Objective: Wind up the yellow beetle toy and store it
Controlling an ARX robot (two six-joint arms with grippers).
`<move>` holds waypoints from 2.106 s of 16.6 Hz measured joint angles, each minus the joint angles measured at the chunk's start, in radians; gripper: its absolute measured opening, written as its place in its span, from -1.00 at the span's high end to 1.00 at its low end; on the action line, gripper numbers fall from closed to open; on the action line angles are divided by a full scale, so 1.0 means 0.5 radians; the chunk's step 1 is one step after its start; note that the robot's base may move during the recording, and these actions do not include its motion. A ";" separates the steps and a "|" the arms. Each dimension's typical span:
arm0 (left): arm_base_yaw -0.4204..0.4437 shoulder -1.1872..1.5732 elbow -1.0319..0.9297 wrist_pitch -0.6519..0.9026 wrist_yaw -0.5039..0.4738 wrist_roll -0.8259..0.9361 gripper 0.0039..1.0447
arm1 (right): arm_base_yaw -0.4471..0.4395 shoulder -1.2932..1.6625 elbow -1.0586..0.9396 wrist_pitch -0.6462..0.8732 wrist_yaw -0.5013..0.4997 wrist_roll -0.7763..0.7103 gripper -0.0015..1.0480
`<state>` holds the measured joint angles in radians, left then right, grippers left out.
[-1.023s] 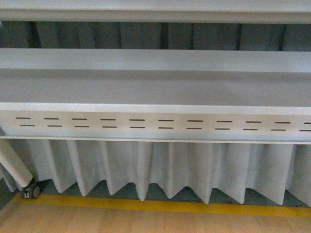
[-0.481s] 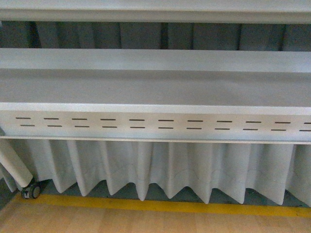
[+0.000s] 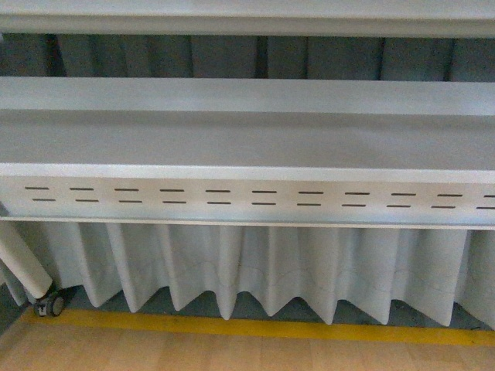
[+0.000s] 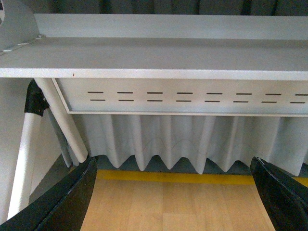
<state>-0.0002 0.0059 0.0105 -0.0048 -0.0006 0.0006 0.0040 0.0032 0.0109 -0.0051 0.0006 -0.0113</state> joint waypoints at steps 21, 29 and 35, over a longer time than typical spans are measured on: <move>0.000 0.000 0.000 0.003 0.000 -0.001 -0.88 | 0.000 0.001 0.000 0.003 -0.002 0.000 -0.87; 0.000 0.000 0.000 0.002 0.002 -0.001 -0.88 | 0.000 0.000 0.000 0.002 0.000 0.004 -0.87; 0.000 0.000 0.000 0.003 0.000 -0.001 -0.88 | 0.000 0.001 0.000 0.004 -0.001 0.005 -0.87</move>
<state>-0.0002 0.0059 0.0105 -0.0032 -0.0006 0.0002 0.0040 0.0036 0.0109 -0.0032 0.0002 -0.0086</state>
